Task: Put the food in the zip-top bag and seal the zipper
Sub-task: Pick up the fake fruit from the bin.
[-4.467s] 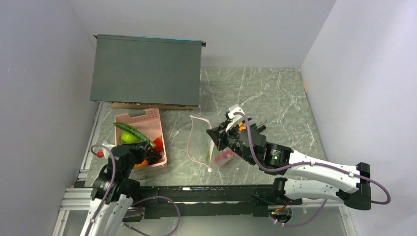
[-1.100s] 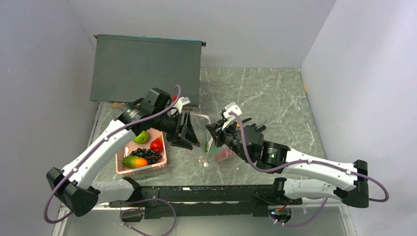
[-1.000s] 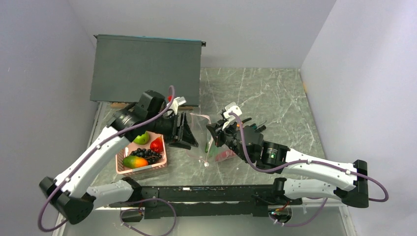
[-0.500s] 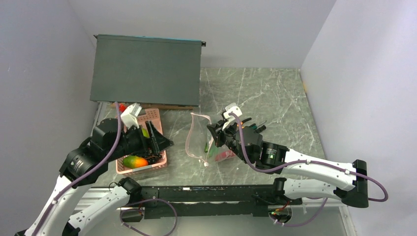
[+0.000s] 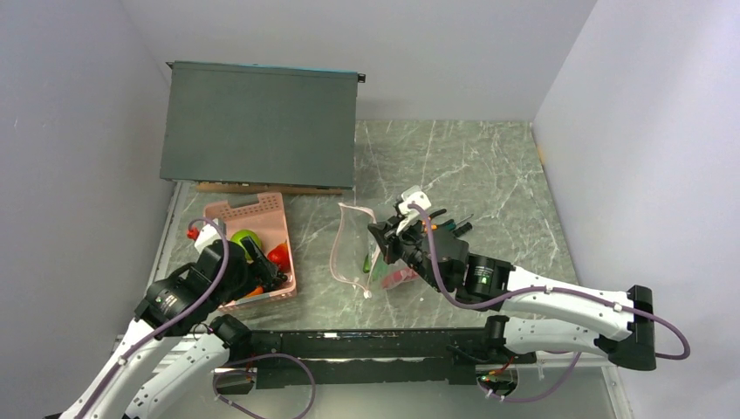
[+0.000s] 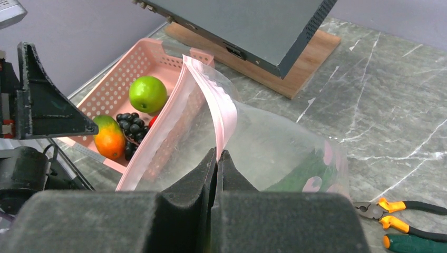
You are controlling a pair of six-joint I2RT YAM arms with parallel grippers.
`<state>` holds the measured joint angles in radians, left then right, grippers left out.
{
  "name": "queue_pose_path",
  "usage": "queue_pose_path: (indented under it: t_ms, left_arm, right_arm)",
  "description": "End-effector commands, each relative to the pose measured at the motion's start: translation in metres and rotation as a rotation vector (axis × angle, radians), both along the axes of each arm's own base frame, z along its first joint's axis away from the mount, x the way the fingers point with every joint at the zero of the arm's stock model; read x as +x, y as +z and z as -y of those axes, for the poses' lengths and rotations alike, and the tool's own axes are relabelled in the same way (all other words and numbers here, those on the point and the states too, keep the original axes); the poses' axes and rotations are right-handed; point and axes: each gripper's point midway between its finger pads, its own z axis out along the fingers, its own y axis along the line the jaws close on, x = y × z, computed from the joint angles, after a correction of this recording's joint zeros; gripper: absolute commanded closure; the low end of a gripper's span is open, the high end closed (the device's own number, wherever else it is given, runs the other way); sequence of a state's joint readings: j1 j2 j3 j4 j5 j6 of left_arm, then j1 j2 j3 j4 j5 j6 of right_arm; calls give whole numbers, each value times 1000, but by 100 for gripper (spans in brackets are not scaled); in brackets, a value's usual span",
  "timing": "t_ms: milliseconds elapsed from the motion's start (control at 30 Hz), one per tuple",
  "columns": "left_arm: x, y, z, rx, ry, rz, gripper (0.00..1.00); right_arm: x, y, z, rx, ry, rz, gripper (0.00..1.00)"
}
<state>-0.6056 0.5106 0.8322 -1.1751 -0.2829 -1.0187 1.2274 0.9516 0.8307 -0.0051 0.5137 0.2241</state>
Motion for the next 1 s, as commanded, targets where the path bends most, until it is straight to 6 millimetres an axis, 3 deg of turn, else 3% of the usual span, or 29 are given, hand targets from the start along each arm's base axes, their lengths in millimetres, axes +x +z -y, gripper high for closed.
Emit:
queue_pose_path:
  t_ms: [0,367,500,700,867,967]
  left_arm:
    - [17,-7,-19,18,175,65,10]
    - [36,-21,-25,145,201,48,9]
    - [41,-25,-25,168,209,38,4]
    - [54,-49,-11,119,175,-22,1]
    - [62,-60,-18,71,237,-77,7]
    - [68,-65,-20,29,267,-70,20]
  right_arm:
    - [0,13,-8,18,18,32,100]
    - [2,10,-12,-21,29,44,100]
    - [0,11,-11,-29,37,46,100]
    - [-2,12,-7,-32,36,31,100]
    - [2,16,6,9,-22,23,100]
    - [1,21,12,30,-34,27,100]
